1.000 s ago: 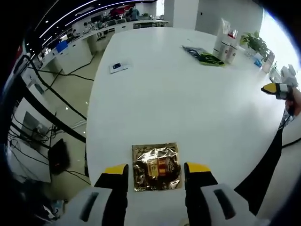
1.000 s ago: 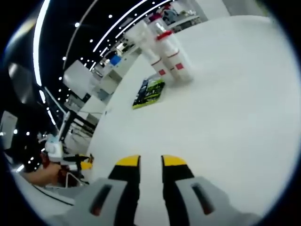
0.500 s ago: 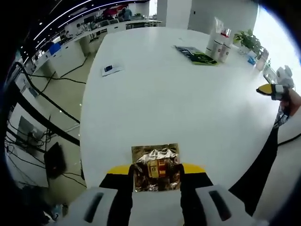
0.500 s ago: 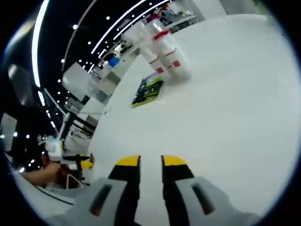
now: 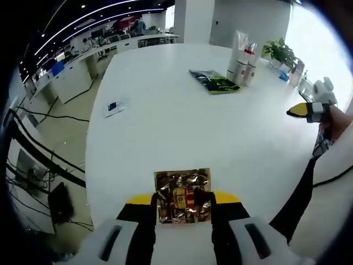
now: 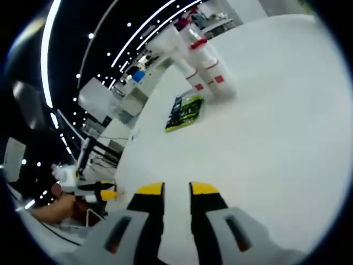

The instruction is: Arrange the skincare products in the storage area until every visible bottle or jar stands upright without overlapping.

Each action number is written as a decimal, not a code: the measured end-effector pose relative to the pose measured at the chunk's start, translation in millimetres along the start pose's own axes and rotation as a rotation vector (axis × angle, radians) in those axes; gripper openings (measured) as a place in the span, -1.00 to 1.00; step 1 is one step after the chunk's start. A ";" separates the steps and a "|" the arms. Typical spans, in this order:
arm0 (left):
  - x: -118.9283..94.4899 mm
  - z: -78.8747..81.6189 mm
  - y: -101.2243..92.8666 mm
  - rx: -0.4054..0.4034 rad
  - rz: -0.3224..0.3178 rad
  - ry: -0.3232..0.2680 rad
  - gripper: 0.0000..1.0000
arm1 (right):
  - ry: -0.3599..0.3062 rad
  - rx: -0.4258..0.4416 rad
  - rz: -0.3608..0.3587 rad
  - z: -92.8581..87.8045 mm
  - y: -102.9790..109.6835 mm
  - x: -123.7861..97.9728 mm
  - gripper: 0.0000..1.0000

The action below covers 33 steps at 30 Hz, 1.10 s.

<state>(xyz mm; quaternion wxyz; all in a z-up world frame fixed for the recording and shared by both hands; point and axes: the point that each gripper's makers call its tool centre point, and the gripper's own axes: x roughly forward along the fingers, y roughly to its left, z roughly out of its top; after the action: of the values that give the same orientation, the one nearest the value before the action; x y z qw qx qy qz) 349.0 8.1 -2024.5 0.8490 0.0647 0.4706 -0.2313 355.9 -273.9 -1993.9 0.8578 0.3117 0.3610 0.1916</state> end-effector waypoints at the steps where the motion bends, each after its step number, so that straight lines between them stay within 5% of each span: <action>1: -1.4 8.4 -5.7 0.008 -0.008 -0.014 -0.22 | -0.010 0.043 0.047 4.7 13.5 3.4 -0.66; 11: -6.2 82.6 -77.9 0.080 -0.161 -0.133 -0.22 | 0.014 0.115 0.281 17.5 95.6 20.1 -0.48; 17: -9.3 110.0 -111.1 0.132 -0.227 -0.174 -0.22 | 0.035 0.088 0.335 19.4 119.4 21.1 -0.46; 24: -16.9 122.9 -143.5 0.233 -0.295 -0.192 -0.22 | 0.051 0.059 0.345 18.1 125.1 20.4 -0.48; 33: -23.0 122.4 -166.6 0.287 -0.345 -0.194 -0.22 | 0.088 0.055 0.343 13.7 123.2 19.1 -0.78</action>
<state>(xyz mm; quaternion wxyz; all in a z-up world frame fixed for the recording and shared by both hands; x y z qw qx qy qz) 357.2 -171.8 -1920.3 0.8202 0.0809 0.3533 -0.4426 366.0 -178.5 -1913.1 0.7870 0.3834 0.3449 0.3385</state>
